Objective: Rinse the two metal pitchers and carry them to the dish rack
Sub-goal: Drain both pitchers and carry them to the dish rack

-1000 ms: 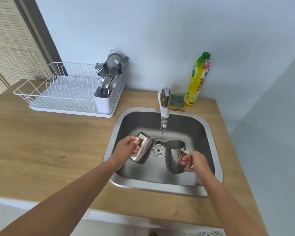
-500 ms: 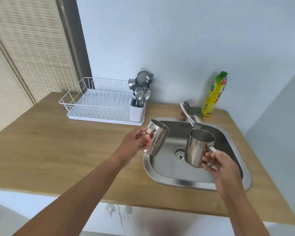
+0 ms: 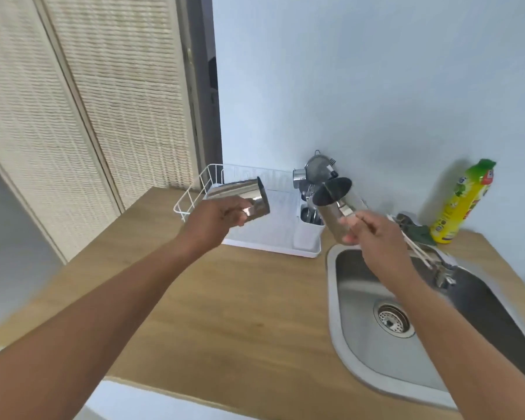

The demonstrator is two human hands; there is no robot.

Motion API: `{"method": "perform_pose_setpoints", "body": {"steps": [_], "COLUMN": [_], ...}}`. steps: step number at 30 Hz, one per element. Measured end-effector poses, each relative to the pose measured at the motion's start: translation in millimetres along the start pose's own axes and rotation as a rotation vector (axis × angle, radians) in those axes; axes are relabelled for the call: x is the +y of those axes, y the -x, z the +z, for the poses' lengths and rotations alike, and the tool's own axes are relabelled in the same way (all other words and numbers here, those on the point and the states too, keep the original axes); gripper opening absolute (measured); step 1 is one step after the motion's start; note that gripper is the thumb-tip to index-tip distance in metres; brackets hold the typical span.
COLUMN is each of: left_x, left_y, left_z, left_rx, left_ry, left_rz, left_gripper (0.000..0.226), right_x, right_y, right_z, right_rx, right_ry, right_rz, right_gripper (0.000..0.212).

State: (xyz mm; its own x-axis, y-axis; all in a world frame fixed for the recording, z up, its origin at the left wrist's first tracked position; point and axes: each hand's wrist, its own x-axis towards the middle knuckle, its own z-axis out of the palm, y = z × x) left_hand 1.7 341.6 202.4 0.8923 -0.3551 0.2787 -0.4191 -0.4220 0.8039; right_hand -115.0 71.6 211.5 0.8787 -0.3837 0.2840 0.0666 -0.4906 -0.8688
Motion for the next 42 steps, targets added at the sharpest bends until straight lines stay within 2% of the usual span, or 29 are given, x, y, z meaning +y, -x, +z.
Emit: {"method": "perform_pose_setpoints", "body": {"steps": [3, 7, 10, 12, 14, 19, 25, 30, 34, 38, 40, 42], "left_x": [-16.4, -31.7, -45.7, -57.9, -71.3, -87.9, -101.3, -110.0, -127.1, -136.7, -140.9, -149.9], "left_y": [-28.9, -69.8, -97.8, -115.6, -130.3, -151.6, -167.5, -178.9, -183.3, -188.7, -192.2, -198.0], "left_z": [-28.9, -54.4, -60.9, -58.6, -52.2, -35.3, -21.4, -13.8, -2.8, 1.4, -2.2, -7.2], "left_rx": [-0.012, -0.126, -0.239, -0.304, -0.391, -0.561, -0.644, -0.704, -0.815, -0.964, -0.962, -0.862], "left_ry": [-0.360, -0.776, -1.006, -1.201, -1.373, -1.602, -1.673, -1.708, -1.706, -1.660, -1.617, -1.515], "left_rz": [0.029, 0.031, 0.091, 0.208, 0.334, 0.544, 0.667, 0.789, 0.851, 0.879, 0.942, 1.050], "left_gripper": [0.025, 0.029, 0.029, 0.034, 0.035, 0.026, 0.026, 0.023, 0.017, 0.026, 0.025, 0.016], "right_x": [-4.5, 15.0, 22.4, 20.5, 21.8, 17.2, 8.8, 19.5, 25.7, 28.2, 26.6, 28.9], "right_y": [-45.6, -108.2, -135.4, -145.5, -149.6, -155.9, -160.2, -168.3, -174.8, -177.6, -176.9, -176.2], "right_z": [38.4, 90.5, 121.1, 138.3, 154.2, 190.5, 221.2, 236.2, 239.5, 239.4, 236.2, 233.6], "right_rx": [-0.092, -0.177, -0.321, -0.440, -0.484, -0.578, -0.642, -0.702, -0.765, -0.855, -0.884, -0.846], "right_ry": [0.252, 0.497, 0.990, 1.213, 1.337, 1.544, 1.678, 1.659, 1.627, 1.542, 1.476, 1.412], "right_rz": [-0.158, -0.369, -0.550, -0.573, -0.625, -0.608, -0.583, -0.567, -0.560, -0.539, -0.576, -0.636], "right_gripper": [0.020, 0.016, 0.026, 0.033, 0.035, 0.033, 0.035, 0.036, 0.034, 0.035, 0.031, 0.032]}}
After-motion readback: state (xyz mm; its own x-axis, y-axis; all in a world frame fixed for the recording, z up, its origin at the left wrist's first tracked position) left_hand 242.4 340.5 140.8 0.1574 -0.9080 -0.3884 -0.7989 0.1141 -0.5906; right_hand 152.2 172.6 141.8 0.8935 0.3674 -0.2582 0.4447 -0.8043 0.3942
